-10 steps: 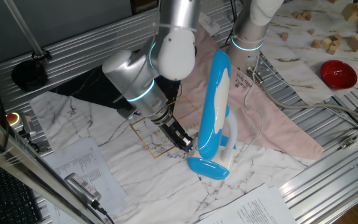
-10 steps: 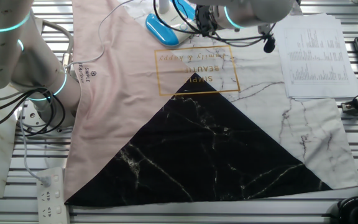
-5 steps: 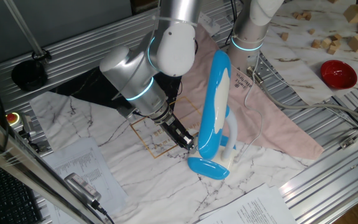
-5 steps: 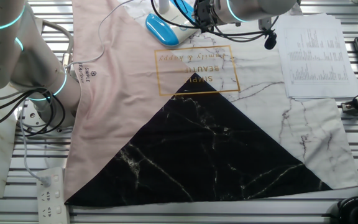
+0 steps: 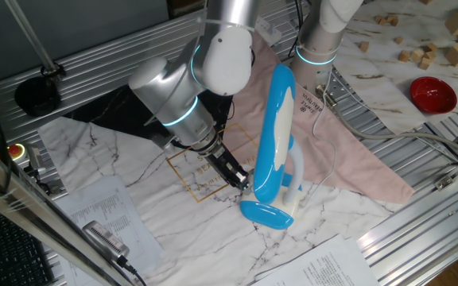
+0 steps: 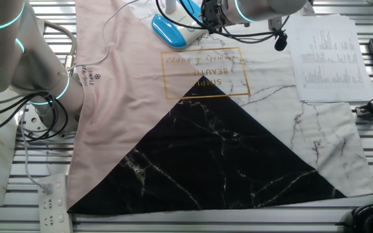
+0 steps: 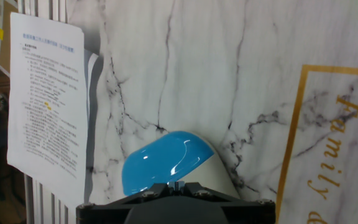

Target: Turn on the desk lamp by pressing the button

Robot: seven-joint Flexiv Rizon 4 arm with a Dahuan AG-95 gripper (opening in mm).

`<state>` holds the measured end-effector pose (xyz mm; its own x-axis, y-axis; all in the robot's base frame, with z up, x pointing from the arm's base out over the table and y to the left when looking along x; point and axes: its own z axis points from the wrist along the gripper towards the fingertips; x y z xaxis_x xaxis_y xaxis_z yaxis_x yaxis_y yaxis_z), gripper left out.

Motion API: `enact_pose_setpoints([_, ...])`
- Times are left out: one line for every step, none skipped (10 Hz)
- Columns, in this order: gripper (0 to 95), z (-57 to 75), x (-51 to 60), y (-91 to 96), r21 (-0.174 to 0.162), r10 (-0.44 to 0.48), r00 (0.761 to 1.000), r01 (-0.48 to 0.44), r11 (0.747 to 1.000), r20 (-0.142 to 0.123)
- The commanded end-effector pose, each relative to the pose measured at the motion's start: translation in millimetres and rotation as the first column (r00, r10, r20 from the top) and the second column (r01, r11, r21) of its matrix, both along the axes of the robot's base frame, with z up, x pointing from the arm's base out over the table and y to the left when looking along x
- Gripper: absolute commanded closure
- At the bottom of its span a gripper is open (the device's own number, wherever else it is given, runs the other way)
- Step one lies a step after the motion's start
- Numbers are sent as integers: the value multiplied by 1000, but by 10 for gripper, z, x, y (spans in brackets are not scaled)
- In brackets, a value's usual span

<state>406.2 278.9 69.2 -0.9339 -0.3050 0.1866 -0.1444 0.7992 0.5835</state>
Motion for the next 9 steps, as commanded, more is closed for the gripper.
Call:
enact_pose_setpoints([950, 5, 18, -11, 1, 1, 1000, -1, 1000, -6])
enact_pose_setpoints([950, 17, 78, -38, 1, 7, 1000, -7, 1000, -16])
enact_pose_setpoints([950, 21, 138, -54, 3, 12, 1000, -12, 1000, -15])
enact_pose_setpoints([950, 24, 234, -75, 6, 16, 1000, -16, 1000, -12])
enact_pose_setpoints([950, 33, 296, -87, 8, 18, 1000, -18, 1000, -11])
enact_pose_setpoints([950, 58, 429, -100, 7, 18, 1000, -18, 1000, -14])
enact_pose_setpoints([950, 66, 492, -61, 3, 13, 1000, -13, 1000, -15])
enact_pose_setpoints([950, 67, 496, -50, 2, 10, 1000, -10, 1000, -16])
enact_pose_setpoints([950, 78, 421, -16, -1, 4, 1000, -4, 1000, -20])
